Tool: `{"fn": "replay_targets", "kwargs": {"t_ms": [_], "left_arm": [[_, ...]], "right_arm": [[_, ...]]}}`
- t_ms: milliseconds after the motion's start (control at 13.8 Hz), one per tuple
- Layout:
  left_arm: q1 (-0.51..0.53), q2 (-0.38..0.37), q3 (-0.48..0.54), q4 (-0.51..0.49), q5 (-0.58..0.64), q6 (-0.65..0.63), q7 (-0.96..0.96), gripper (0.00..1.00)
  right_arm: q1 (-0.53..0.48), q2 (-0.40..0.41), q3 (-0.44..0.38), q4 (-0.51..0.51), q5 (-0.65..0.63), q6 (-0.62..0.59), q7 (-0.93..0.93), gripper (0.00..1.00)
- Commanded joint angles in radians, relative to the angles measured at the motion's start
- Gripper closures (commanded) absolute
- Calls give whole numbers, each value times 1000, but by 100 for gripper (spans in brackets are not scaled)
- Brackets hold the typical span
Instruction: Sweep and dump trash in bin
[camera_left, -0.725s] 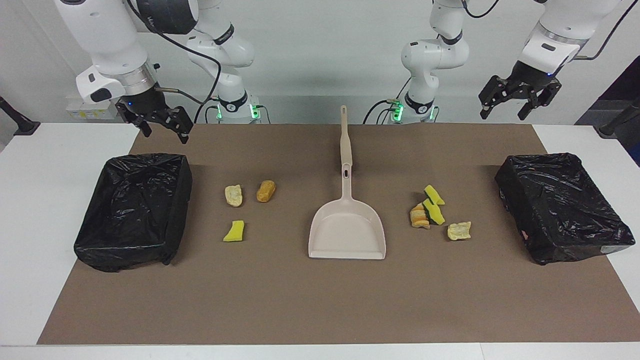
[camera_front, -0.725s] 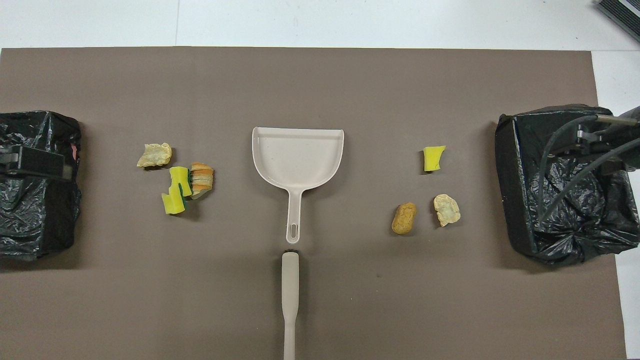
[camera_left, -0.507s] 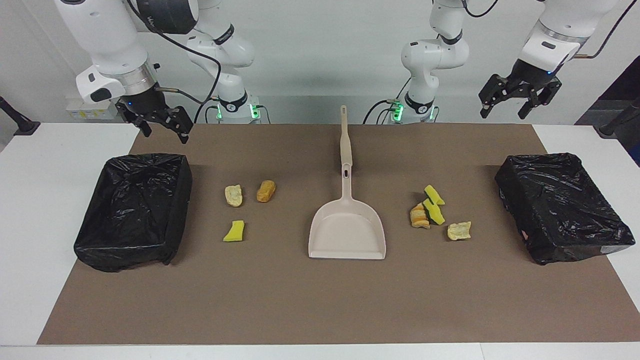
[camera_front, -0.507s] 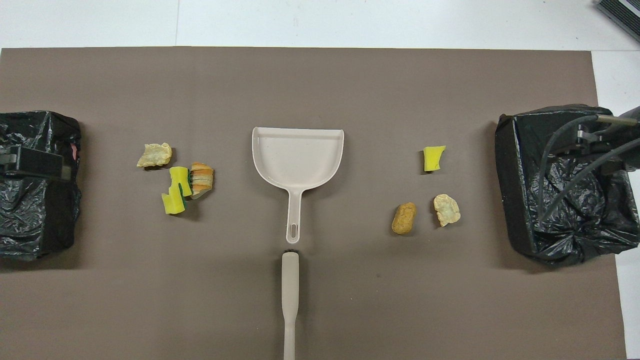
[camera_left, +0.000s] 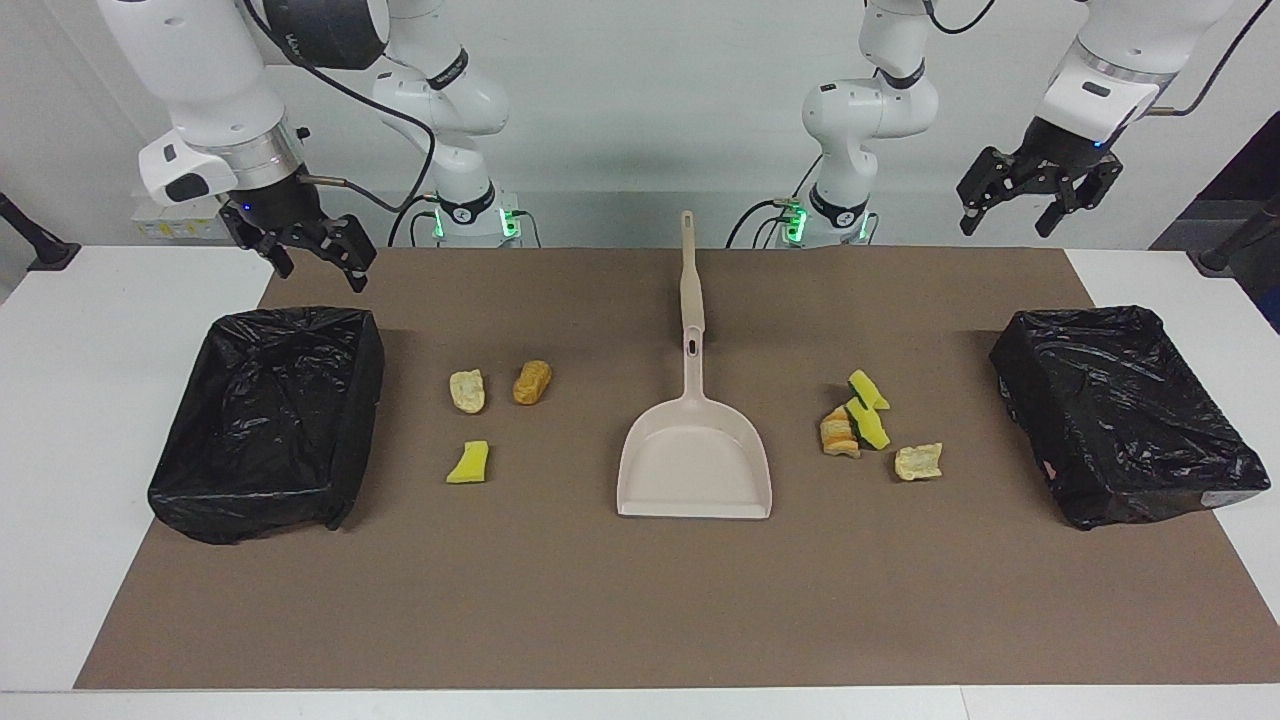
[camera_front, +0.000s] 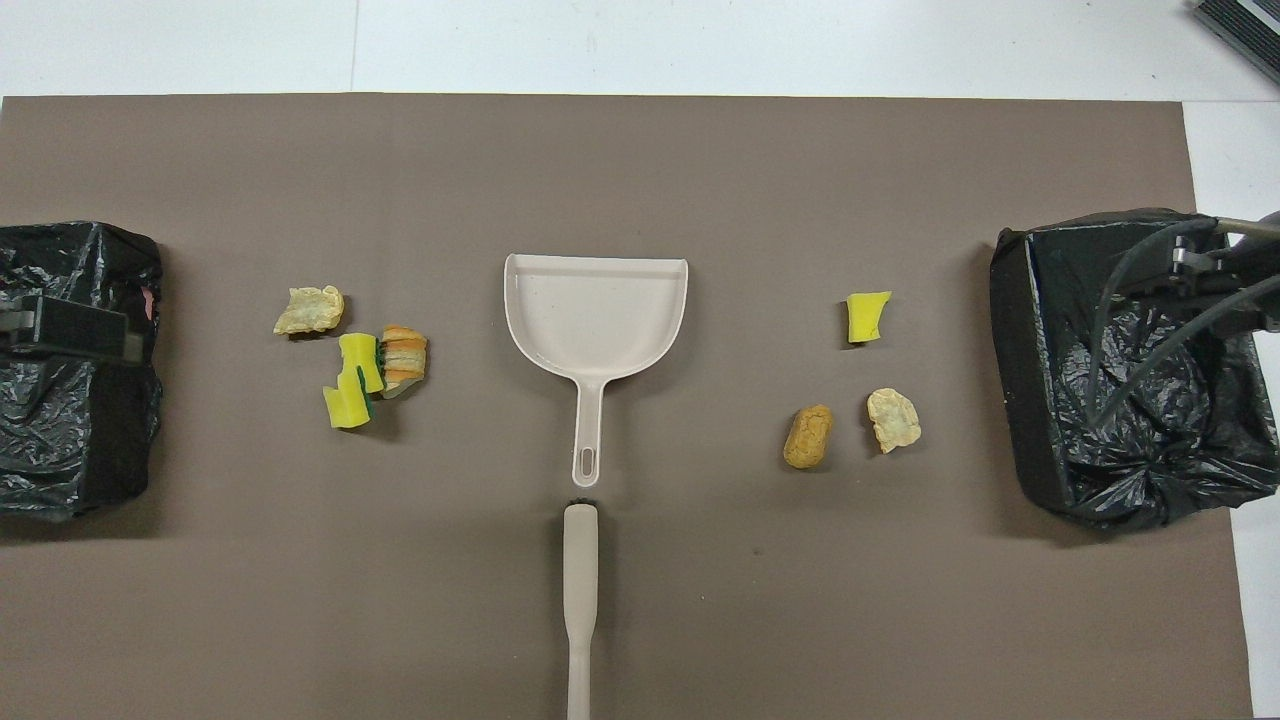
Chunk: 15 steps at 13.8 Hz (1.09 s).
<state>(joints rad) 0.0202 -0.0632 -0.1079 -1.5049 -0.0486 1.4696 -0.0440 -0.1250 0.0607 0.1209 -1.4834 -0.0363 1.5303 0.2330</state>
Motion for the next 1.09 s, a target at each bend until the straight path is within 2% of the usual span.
{"fn": "replay_targets", "kwargs": {"t_ms": [0, 217, 435, 1015], "left_arm": [[7, -24, -1, -44, -5, 52, 12, 0], [7, -24, -1, -54, -5, 52, 13, 0], [-6, -46, -3, -106, -5, 54, 12, 0], [-37, -227, -12, -356, -14, 51, 4, 0]], "right_arm": [[-5, -15, 5, -25, 0, 22, -15, 0], [7, -16, 9, -25, 0, 27, -9, 0], [10, -16, 16, -23, 0, 25, -15, 0], [13, -21, 23, -28, 1, 14, -11, 0]]}}
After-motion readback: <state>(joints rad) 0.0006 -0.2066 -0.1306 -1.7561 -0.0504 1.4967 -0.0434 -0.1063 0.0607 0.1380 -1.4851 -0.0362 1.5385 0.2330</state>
